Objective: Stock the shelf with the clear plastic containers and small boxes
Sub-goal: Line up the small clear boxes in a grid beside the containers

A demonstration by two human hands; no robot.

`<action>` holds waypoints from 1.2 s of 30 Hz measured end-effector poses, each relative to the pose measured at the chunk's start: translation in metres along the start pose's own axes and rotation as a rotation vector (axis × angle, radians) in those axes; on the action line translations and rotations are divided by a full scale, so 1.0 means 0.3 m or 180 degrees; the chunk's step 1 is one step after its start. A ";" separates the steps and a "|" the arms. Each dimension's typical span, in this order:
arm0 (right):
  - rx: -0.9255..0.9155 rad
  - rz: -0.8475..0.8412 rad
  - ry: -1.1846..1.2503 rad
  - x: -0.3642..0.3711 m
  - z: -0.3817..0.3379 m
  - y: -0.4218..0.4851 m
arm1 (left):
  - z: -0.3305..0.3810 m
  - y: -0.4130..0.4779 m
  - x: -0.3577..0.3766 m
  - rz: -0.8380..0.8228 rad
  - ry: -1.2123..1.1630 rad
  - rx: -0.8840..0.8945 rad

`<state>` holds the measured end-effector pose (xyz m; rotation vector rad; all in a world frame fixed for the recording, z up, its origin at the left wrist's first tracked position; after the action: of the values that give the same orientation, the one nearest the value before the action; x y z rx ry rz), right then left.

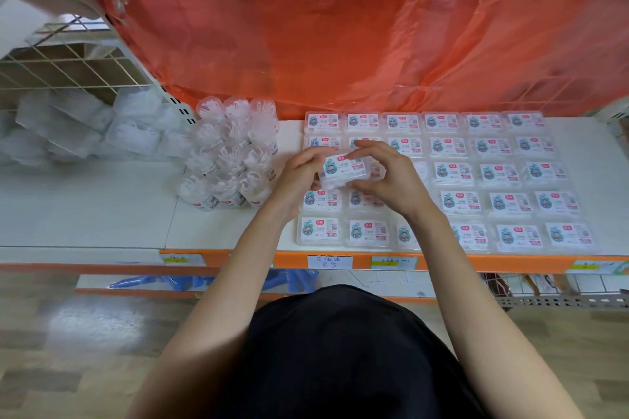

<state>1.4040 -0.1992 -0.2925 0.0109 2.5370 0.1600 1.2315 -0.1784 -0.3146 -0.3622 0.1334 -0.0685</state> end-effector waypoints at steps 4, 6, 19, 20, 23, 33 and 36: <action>-0.0042 0.0195 -0.0211 -0.020 0.023 0.030 | 0.015 0.024 0.013 0.0386 0.0342 0.0312; 0.0129 0.0376 -0.0229 -0.040 0.050 0.061 | 0.017 0.035 0.016 0.0788 0.0905 0.0710; 0.0148 0.0191 -0.0995 0.141 0.080 0.368 | -0.125 0.062 0.124 0.0657 0.3629 0.1282; 0.0157 0.0180 -0.1010 0.156 0.081 0.378 | -0.125 0.061 0.125 0.0674 0.3650 0.1294; 0.0203 0.0161 -0.1059 0.180 0.090 0.397 | -0.124 0.061 0.125 0.0705 0.3693 0.1299; 0.0242 0.0157 -0.1101 0.221 0.104 0.417 | -0.117 0.062 0.122 0.0855 0.3534 0.1390; 0.0246 0.0169 -0.1135 0.224 0.105 0.418 | -0.113 0.059 0.119 0.0875 0.3509 0.1425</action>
<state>1.3629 -0.0682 -0.3415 0.1260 2.1863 0.0726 1.2628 -0.1768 -0.3566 0.1813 1.2347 -0.0180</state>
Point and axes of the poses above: each hand's wrist, its own y-axis towards the middle knuckle, its own x-axis out of the palm, z = x × y, the point moved 6 cm from there along y, towards the middle knuckle, and after that the axes turned 7 degrees about z, right-handed, at the moved point
